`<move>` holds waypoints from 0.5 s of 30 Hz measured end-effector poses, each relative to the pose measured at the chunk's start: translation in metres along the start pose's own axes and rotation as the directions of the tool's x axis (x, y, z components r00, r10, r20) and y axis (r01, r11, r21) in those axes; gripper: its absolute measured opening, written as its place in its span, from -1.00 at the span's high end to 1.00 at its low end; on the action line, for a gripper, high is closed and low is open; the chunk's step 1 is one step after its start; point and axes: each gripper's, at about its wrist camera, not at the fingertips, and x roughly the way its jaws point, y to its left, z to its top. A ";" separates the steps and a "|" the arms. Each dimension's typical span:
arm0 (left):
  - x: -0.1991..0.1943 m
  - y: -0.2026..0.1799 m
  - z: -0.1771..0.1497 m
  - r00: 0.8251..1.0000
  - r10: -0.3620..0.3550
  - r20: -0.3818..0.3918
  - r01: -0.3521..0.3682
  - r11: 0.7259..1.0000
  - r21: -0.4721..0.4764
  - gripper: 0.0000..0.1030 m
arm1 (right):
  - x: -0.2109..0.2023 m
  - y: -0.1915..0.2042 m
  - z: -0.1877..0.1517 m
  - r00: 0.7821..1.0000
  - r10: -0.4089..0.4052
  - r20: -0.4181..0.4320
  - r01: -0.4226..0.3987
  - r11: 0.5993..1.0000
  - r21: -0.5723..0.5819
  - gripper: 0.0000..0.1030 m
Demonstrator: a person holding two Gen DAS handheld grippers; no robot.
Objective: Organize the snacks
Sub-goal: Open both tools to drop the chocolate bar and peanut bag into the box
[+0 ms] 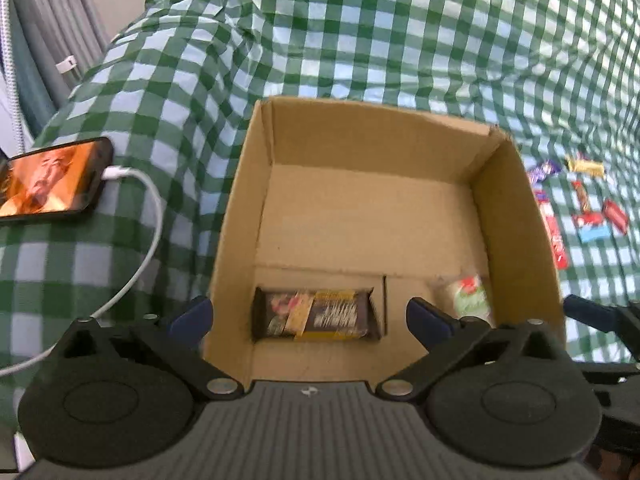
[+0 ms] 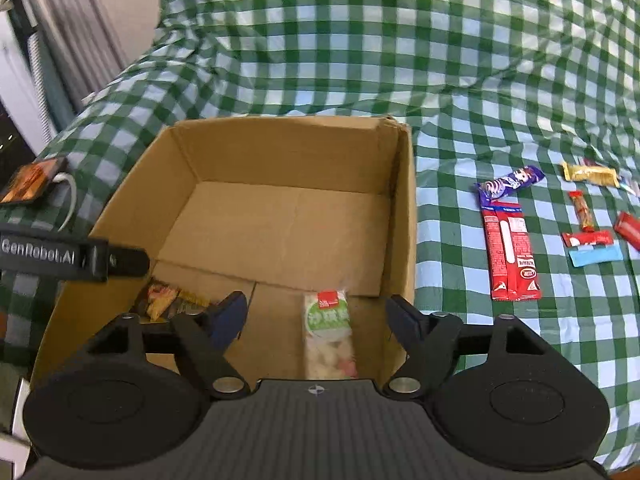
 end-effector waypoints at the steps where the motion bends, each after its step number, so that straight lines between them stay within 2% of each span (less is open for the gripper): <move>1: -0.004 0.000 -0.005 1.000 0.007 0.001 -0.007 1.000 -0.001 -0.99 | -0.005 0.001 -0.005 1.000 -0.001 -0.007 0.000 1.000 -0.008 -0.66; 9: -0.048 -0.003 -0.058 0.999 0.043 0.020 -0.043 0.999 -0.019 -0.99 | -0.056 0.019 -0.053 0.999 -0.009 -0.043 0.007 0.998 -0.056 -0.75; 12: -0.064 -0.005 -0.077 0.999 0.034 0.017 -0.034 0.999 -0.003 -0.99 | -0.077 0.024 -0.063 1.000 -0.019 -0.021 0.017 0.998 -0.060 -0.77; 15: -0.082 -0.007 -0.097 0.998 0.056 0.037 -0.056 0.998 0.001 -0.99 | -0.099 0.030 -0.072 0.999 -0.032 0.010 0.033 0.997 -0.065 -0.78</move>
